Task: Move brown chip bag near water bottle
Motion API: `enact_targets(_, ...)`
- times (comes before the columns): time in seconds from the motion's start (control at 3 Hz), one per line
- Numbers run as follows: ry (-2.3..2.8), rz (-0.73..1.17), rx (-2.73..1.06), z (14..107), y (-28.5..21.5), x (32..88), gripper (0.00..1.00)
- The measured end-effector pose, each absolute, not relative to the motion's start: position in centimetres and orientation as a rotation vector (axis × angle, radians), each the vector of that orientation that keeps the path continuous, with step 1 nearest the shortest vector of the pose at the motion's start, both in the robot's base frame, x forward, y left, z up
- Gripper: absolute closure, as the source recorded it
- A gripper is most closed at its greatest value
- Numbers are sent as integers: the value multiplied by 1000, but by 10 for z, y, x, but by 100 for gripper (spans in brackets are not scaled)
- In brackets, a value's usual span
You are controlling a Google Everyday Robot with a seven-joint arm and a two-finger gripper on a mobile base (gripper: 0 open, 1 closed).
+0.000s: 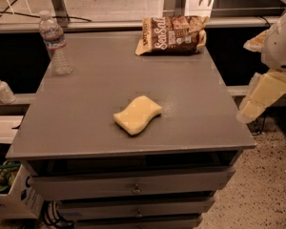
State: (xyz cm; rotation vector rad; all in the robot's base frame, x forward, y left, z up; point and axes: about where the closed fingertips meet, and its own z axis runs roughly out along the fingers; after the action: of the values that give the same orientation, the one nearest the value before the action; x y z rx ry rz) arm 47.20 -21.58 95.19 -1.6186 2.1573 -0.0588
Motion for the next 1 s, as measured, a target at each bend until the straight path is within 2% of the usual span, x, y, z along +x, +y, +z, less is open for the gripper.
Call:
enact_targets(0.67, 2009, -56, -1300, 956, -209, 584, 0)
enact_targets(1.0, 2010, -55, -1303, 956, -209, 584, 0)
